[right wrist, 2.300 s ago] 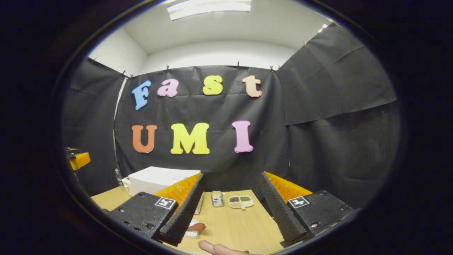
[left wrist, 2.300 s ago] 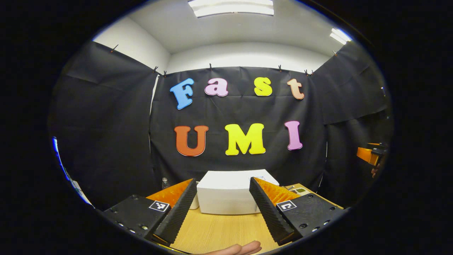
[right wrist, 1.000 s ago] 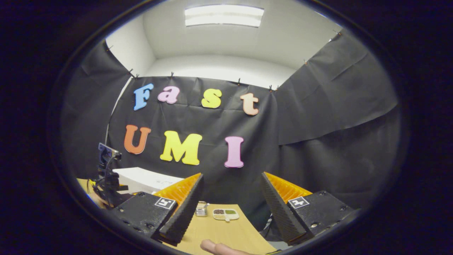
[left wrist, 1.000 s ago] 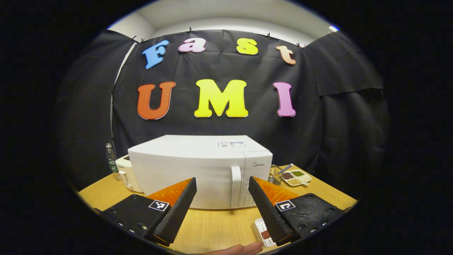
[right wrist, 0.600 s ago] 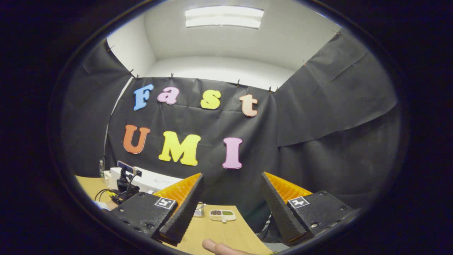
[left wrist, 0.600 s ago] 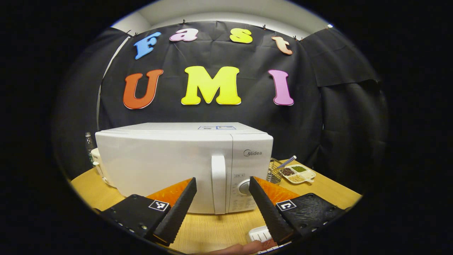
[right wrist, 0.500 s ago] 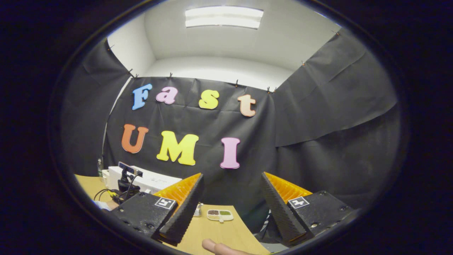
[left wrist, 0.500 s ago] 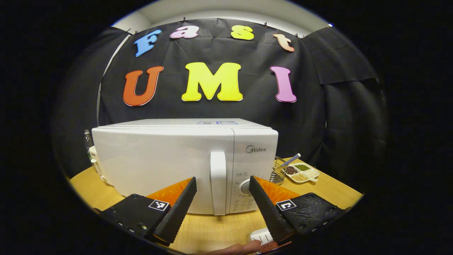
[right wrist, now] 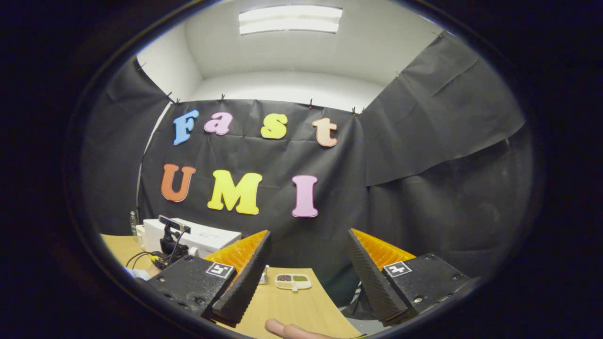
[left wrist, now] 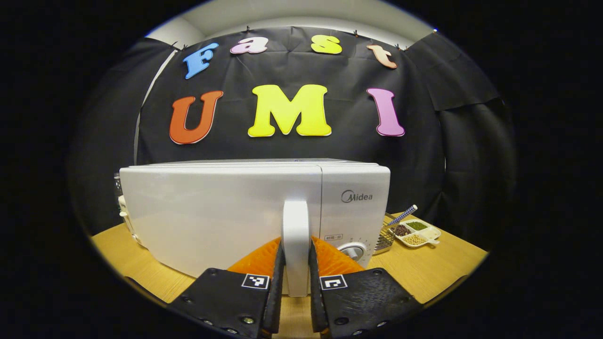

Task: Open the microwave oven with the left hand, put the food in, and close the microwave oven.

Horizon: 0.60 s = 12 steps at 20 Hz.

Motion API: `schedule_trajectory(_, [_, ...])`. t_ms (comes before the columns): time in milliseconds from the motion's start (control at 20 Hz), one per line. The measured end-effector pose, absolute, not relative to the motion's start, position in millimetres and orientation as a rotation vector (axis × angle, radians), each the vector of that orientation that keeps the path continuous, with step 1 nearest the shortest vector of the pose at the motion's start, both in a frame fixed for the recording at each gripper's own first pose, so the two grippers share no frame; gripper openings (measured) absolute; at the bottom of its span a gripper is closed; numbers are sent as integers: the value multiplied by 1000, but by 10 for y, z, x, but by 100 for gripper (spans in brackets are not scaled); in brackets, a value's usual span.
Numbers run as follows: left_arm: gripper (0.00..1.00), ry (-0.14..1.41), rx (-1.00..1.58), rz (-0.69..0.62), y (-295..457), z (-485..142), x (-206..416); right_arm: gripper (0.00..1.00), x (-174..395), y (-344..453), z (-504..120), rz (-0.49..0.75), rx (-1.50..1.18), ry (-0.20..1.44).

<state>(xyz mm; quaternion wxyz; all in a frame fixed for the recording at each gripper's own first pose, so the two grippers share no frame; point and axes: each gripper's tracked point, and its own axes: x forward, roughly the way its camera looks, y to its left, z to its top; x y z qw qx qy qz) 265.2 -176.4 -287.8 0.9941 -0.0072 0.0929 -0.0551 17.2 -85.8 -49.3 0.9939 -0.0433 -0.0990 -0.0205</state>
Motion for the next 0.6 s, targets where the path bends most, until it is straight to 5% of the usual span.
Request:
schedule_trajectory(100, [19,190,-18,-108,-1751,-2875,2631,90,149,-851,-471,-38,-92,-194])
schedule_trajectory(200, [12,223,-32,-124,-1751,-2881,2598,100,99,-887,-429,-53,-99,-211])
schedule_trajectory(300, [12,251,-60,-138,-1755,-2909,2547,100,48,-932,-391,-69,-97,-229])
schedule_trajectory(350, [12,271,-65,-139,-1751,-2923,2513,90,21,-921,-401,-67,-95,-230])
schedule_trajectory(400, [12,256,-61,-133,-1719,-2879,2416,100,4,-916,-401,-67,-96,-230])
schedule_trajectory(600, [11,228,-62,-193,-1653,-2842,2114,100,-50,-885,-401,-60,-100,-231])
